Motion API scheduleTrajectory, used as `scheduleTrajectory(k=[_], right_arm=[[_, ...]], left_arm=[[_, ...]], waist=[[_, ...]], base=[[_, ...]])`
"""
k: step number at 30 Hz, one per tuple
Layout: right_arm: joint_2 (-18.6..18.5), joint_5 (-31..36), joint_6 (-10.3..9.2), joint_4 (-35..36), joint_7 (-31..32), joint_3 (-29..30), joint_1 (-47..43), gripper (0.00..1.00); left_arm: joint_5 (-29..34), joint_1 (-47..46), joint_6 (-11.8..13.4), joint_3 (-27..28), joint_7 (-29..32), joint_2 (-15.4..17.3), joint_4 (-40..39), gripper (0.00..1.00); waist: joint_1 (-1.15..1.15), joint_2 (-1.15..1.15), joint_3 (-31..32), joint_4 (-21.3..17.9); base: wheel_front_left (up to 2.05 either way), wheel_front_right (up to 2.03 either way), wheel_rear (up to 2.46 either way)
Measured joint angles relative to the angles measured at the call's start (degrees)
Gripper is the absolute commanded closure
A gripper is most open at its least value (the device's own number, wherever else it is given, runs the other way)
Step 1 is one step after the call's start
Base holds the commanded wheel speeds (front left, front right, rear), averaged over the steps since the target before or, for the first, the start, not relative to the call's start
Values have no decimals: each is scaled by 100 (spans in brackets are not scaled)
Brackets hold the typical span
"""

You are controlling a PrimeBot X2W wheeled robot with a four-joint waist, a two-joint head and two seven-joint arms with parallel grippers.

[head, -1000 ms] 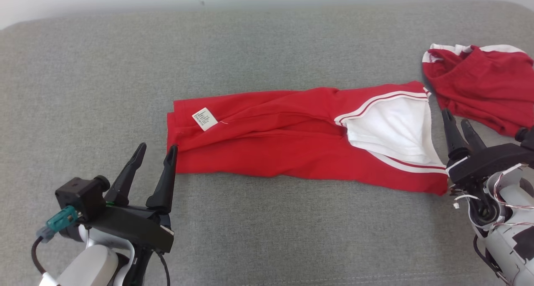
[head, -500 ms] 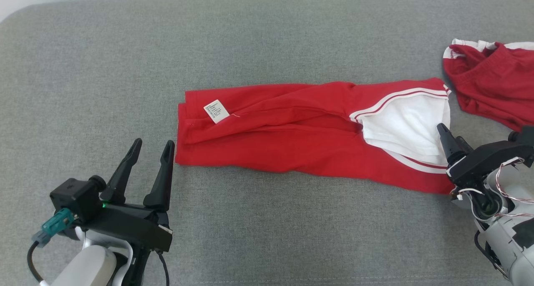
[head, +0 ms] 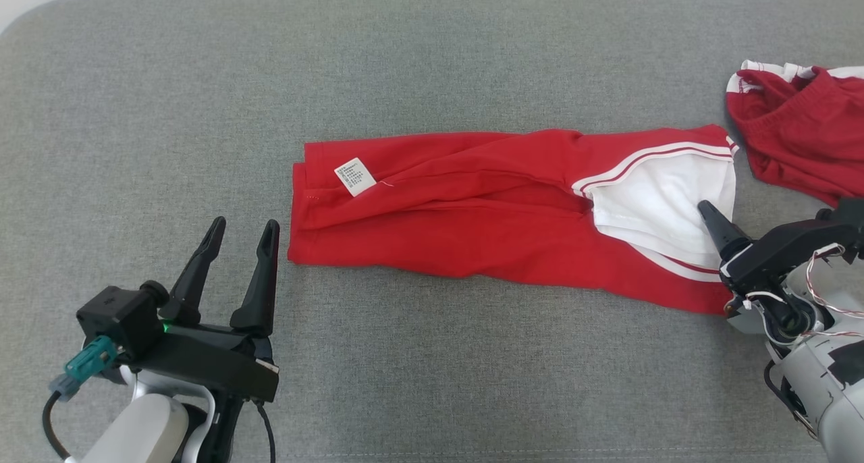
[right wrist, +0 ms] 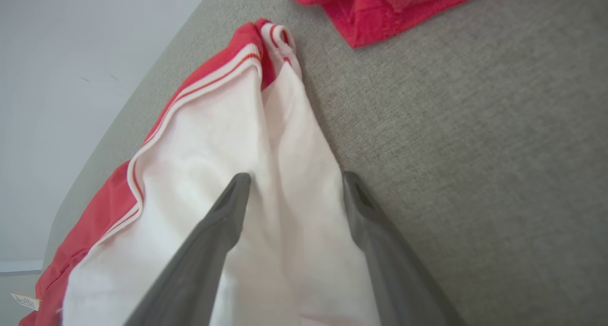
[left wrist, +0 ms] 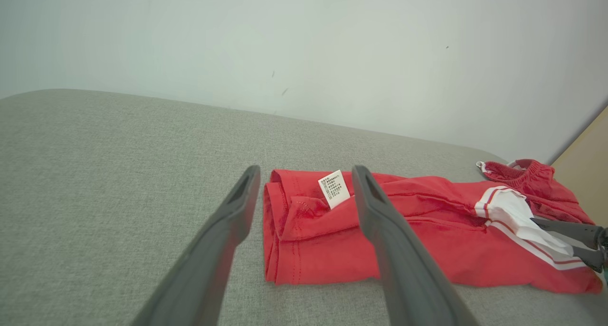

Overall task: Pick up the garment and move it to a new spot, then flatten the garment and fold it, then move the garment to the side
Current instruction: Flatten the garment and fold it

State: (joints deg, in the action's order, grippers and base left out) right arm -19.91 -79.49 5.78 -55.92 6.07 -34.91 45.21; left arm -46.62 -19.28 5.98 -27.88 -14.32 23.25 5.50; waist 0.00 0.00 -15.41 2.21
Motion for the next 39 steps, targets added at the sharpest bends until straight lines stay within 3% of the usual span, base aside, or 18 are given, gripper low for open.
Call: scheduleTrajectory(k=[13, 15, 16, 18, 20, 32, 39], right_arm=[[241, -118, 104, -134, 541, -73, 138, 0], [275, -120, 111, -141, 611, -97, 151, 40], [296, -126, 112, -145, 642, -104, 153, 56], [336, -144, 120, -163, 671, -113, 157, 69], [358, -159, 130, -187, 704, -127, 175, 100], [431, -96, 130, -309, 409, -152, 213, 100], [160, 99, 131, -52, 189, -285, 194, 100]], left_arm=[[102, 99, -102, 121, 0, -129, 13, 0], [109, 99, -132, 141, 0, -140, 19, 0], [115, 99, -145, 147, 0, -144, 24, 0], [129, 100, -147, 153, 0, -165, 42, 0], [134, 101, -153, 159, 0, -179, 56, 0], [185, 159, -249, 283, 0, -260, 135, 0], [186, 331, -255, 424, -3, -278, 160, 0]], waist=[[0, 0, 42, 0], [0, 0, 51, 0], [0, 0, 56, 0], [0, 0, 64, 0], [0, 0, 70, 1], [0, 0, 122, -14], [0, 0, 202, -97]], base=[[0, 0, 0], [0, 0, 0], [0, 0, 0], [0, 0, 0], [0, 0, 0], [0, 0, 0], [0, 0, 0]])
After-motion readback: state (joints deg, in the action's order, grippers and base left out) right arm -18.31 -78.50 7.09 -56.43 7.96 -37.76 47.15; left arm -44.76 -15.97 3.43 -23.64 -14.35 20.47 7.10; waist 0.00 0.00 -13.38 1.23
